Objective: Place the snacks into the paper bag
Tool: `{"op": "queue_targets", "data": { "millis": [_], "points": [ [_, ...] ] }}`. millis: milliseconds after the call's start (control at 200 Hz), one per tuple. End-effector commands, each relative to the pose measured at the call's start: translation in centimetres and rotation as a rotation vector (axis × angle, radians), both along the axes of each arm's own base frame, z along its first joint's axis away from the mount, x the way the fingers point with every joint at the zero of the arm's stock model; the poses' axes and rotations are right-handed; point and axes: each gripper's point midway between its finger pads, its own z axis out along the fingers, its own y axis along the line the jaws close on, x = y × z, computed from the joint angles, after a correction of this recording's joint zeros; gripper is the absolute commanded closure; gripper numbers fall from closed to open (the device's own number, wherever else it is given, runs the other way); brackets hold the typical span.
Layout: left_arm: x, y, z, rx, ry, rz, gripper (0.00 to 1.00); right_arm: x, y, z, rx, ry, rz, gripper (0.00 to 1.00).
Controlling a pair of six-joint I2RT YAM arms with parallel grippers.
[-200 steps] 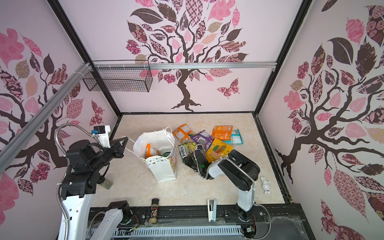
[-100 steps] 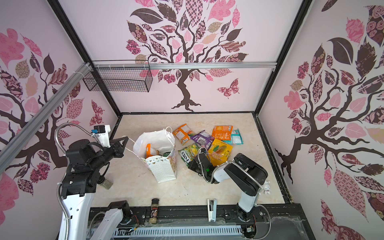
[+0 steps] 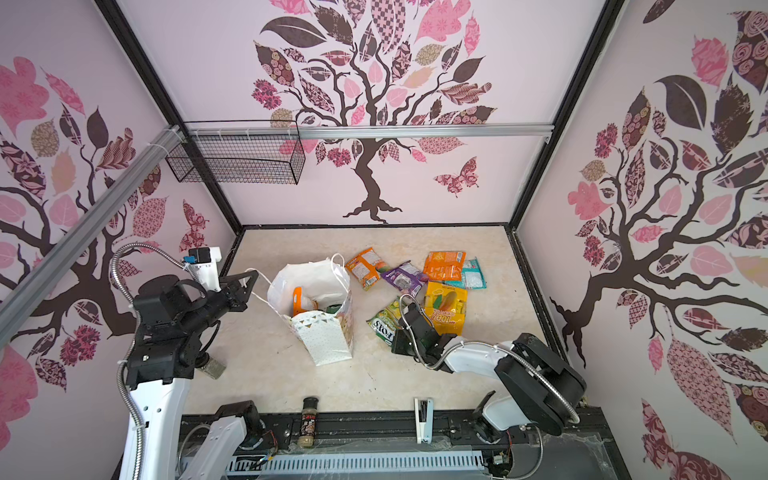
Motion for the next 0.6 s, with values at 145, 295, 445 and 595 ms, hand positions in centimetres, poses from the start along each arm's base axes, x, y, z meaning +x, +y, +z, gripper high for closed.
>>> {"op": "queue_targets", "data": {
  "millis": [145, 295, 445, 595],
  "points": [
    [0.4, -0.2, 0.0, -0.006, -0.009, -0.031, 1.00, -1.7, -2.6, 1.9, -0.109, -0.002, 0.042, 0.60],
    [0.3, -0.3, -0.1, -0.009, -0.013, -0.033, 1.00, -3.0, -2.0, 4.1, 0.017, -0.029, 0.063, 0.50],
    [0.5, -0.3, 0.4, -0.009, -0.022, -0.040, 1.00, -3.6, -1.2, 5.2, 0.147, -0.075, 0.078, 0.45],
    [0.4, -0.8, 0.3, -0.035, -0.018, -0.074, 1.00, -2.9, -1.3, 4.8, 0.159, -0.085, 0.034, 0.43]
  ]
}}
